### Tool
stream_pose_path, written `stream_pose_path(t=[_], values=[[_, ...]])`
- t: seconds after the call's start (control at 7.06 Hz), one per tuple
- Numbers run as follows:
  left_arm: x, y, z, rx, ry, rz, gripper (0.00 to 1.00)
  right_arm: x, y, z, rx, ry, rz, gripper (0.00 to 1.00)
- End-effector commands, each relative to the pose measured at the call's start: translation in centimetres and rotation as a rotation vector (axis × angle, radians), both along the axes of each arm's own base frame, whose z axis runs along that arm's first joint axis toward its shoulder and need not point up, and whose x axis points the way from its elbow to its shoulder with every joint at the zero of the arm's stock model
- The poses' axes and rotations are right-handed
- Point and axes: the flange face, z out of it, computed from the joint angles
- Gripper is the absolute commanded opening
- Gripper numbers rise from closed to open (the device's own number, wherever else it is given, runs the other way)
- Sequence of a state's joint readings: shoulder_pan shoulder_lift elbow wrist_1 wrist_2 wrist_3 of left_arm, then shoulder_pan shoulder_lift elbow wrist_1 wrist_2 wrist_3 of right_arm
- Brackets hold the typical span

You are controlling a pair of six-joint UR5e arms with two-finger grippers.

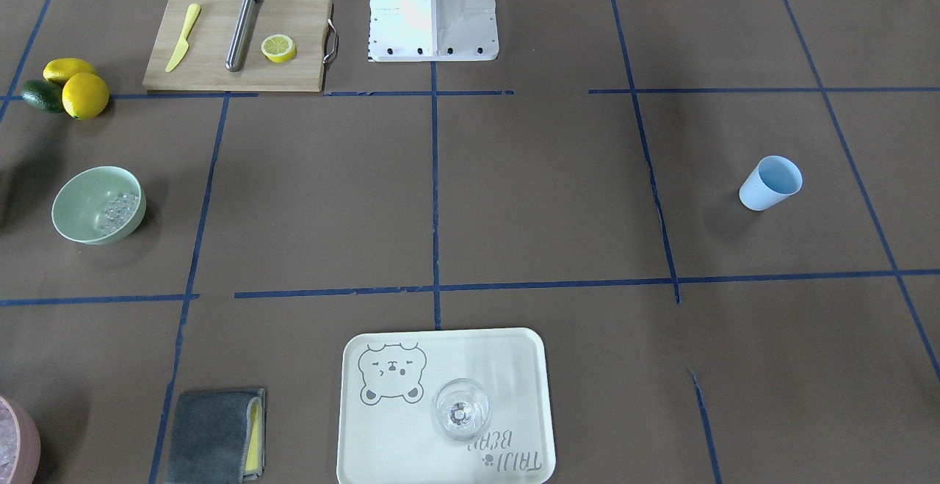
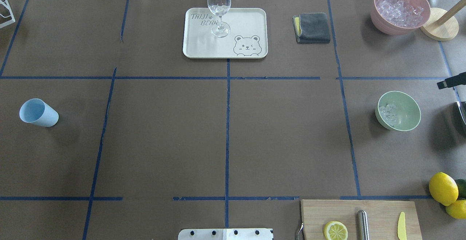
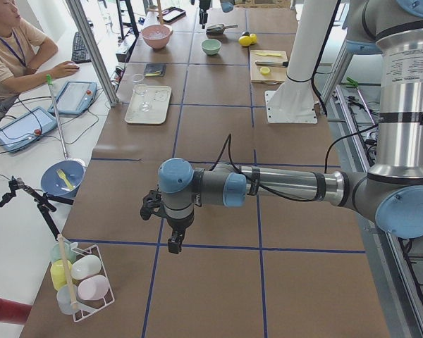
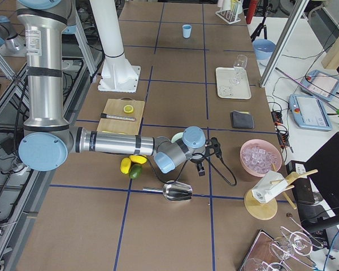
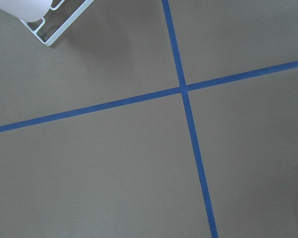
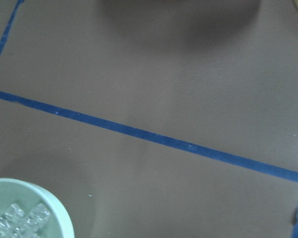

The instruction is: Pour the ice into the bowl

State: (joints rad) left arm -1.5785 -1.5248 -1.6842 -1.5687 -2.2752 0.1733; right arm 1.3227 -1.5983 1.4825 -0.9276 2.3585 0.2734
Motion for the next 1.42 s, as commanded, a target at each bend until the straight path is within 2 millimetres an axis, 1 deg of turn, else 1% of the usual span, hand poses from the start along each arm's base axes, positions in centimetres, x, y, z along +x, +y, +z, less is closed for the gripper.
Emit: stream_pose_path(t=[0.0, 0.14, 0.28, 0.43, 0.57, 0.99, 1.28], values=[[0.0, -0.1, -0.1, 0.012, 0.001, -0.001, 1.0, 9.0, 0.4, 3.1, -0.061, 0.1, -0.019, 1.0], [0.0, -0.1, -0.2, 0.013, 0.003, 0.0, 1.0, 11.7, 1.0, 2.9, -0.092, 0.113, -0.028, 1.0], [0.1, -0.2, -0.4, 0.018, 0.019, 0.001, 1.0, 12.8, 1.3, 1.4, -0.137, 0.114, -0.014, 1.0], [0.2, -0.2, -0.4, 0.018, 0.021, 0.003, 1.0, 12.8, 2.2, 2.3, -0.161, 0.162, -0.01, 1.0], [0.4, -0.4, -0.7, 0.025, 0.021, 0.008, 1.0, 12.7, 2.2, 2.3, -0.172, 0.163, -0.003, 1.0], [2.5, -0.6, -0.9, 0.029, 0.022, 0.051, 1.0, 12.6, 2.3, 2.2, -0.176, 0.144, 0.0, 1.0], [2.5, -0.6, -0.9, 0.028, 0.022, 0.051, 1.0, 12.6, 2.3, 2.3, -0.179, 0.143, 0.001, 1.0]])
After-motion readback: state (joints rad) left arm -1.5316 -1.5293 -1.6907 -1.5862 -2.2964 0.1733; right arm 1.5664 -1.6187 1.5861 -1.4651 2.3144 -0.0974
